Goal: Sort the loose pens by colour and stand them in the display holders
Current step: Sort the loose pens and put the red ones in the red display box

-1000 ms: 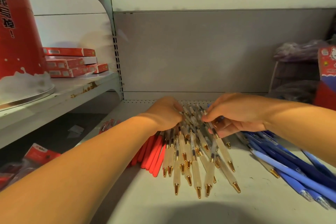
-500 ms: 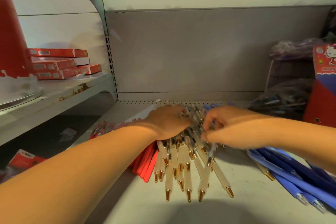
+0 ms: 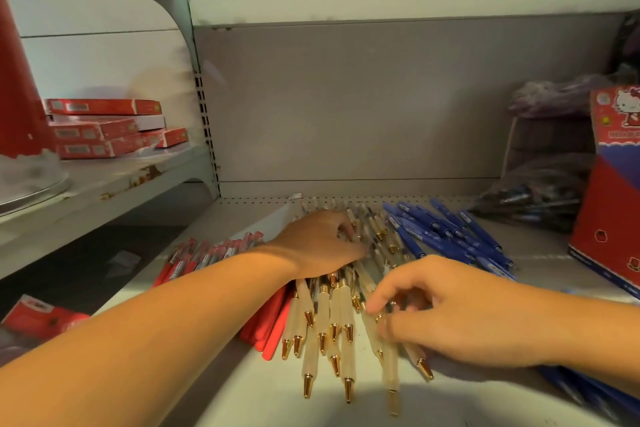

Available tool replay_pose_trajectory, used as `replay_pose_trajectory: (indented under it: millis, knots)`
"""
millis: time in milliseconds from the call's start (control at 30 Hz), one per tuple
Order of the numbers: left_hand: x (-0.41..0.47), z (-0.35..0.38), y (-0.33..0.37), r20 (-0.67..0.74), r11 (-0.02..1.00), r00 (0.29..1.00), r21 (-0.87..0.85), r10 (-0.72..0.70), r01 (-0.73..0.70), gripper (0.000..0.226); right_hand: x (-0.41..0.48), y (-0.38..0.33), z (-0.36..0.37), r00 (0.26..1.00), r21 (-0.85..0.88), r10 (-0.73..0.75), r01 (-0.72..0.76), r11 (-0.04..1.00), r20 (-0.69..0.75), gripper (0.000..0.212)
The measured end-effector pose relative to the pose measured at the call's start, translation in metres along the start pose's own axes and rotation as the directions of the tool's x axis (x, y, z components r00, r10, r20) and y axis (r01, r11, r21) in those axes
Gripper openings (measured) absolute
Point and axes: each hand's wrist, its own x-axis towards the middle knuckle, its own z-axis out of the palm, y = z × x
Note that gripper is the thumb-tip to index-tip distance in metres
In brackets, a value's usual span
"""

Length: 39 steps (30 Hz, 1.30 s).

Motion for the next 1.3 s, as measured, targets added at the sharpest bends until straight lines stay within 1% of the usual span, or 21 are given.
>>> replay_pose_trajectory:
  millis: [67, 133, 267, 333, 367, 500, 567, 633, 700, 733, 800, 867, 933, 1033, 1100, 1167, 1200, 1300]
  knots:
    - [-0.001, 0.001, 0.001, -0.011, 0.998, 1.000, -0.064, -0.006, 0.006, 0.039, 0.000, 0.002, 0.001, 0.999, 0.088, 0.030, -0.026, 0.996, -0.041, 0.006]
    - [-0.001, 0.001, 0.003, -0.025, 0.996, 1.000, -0.085, -0.009, 0.007, 0.046, 0.000, 0.005, 0.002, 0.994, 0.194, 0.101, -0.090, 0.977, -0.050, 0.014]
    - [-0.004, 0.002, 0.006, -0.031, 0.997, 0.999, -0.074, -0.011, 0.008, 0.045, -0.001, 0.009, 0.002, 0.973, 0.354, 0.228, -0.204, 0.913, -0.027, 0.027]
    - [-0.006, 0.002, 0.008, -0.025, 0.998, 1.000, -0.065, -0.014, 0.013, 0.045, -0.001, 0.007, 0.001, 0.968, 0.413, 0.249, -0.217, 0.885, -0.024, 0.032]
    - [-0.008, 0.003, 0.010, -0.019, 0.998, 1.000, -0.066, -0.017, 0.015, 0.045, 0.000, 0.005, 0.002, 0.970, 0.411, 0.243, -0.208, 0.887, -0.033, 0.033]
    - [-0.010, 0.005, 0.016, -0.023, 0.999, 0.999, -0.009, -0.037, 0.037, 0.049, 0.008, 0.003, 0.004, 0.971, 0.251, 0.216, -0.184, 0.950, -0.107, 0.027]
    - [-0.011, 0.005, 0.018, -0.029, 0.999, 0.999, 0.025, -0.042, 0.042, 0.050, 0.009, 0.006, 0.005, 0.964, 0.258, 0.236, -0.198, 0.946, -0.124, 0.024]
    - [-0.013, 0.005, 0.020, 0.005, 0.999, 0.999, 0.022, -0.038, 0.038, 0.052, 0.009, 0.010, 0.003, 0.956, 0.293, 0.256, -0.206, 0.934, -0.142, 0.023]
    - [-0.014, 0.003, 0.021, 0.039, 0.999, 0.999, 0.008, -0.037, 0.037, 0.054, 0.010, 0.013, -0.003, 0.952, 0.284, 0.264, -0.213, 0.935, -0.156, 0.024]
    - [-0.015, 0.002, 0.022, 0.051, 0.999, 0.998, 0.005, -0.040, 0.040, 0.054, 0.011, 0.015, -0.006, 0.953, 0.245, 0.260, -0.218, 0.945, -0.153, 0.027]
    - [-0.017, 0.001, 0.022, 0.061, 0.999, 0.997, 0.000, -0.053, 0.053, 0.051, 0.014, 0.018, -0.012, 0.964, 0.091, 0.234, -0.224, 0.970, -0.128, 0.037]
    - [-0.017, 0.003, 0.022, 0.039, 0.998, 0.997, 0.013, -0.070, 0.069, 0.048, 0.015, 0.019, -0.014, 0.970, -0.035, 0.218, -0.223, 0.974, -0.110, 0.042]
    - [-0.017, 0.005, 0.022, 0.007, 0.995, 0.996, 0.045, -0.090, 0.090, 0.053, 0.014, 0.019, -0.012, 0.974, -0.055, 0.201, -0.207, 0.977, -0.107, 0.035]
    - [-0.017, 0.004, 0.022, 0.015, 0.991, 0.994, 0.081, -0.104, 0.103, 0.056, 0.016, 0.018, -0.009, 0.977, 0.025, 0.168, -0.166, 0.986, -0.130, 0.018]
    - [-0.016, 0.002, 0.021, 0.011, 0.989, 0.993, 0.097, -0.116, 0.114, 0.054, 0.021, 0.016, -0.011, 0.976, 0.018, 0.176, -0.175, 0.984, -0.127, 0.013]
    - [-0.017, 0.001, 0.020, 0.002, 0.987, 0.992, 0.107, -0.123, 0.122, 0.052, 0.030, 0.015, -0.019, 0.968, -0.053, 0.208, -0.217, 0.975, -0.140, 0.007]
    - [-0.017, 0.000, 0.019, 0.002, 0.985, 0.992, 0.117, -0.128, 0.126, 0.053, 0.037, 0.015, -0.025, 0.964, -0.104, 0.206, -0.225, 0.969, -0.170, 0.005]
    - [-0.023, -0.003, 0.021, -0.007, 0.979, 0.991, 0.157, -0.133, 0.132, 0.062, 0.067, 0.018, -0.042, 0.954, -0.242, 0.147, -0.213, 0.947, -0.262, 0.009]
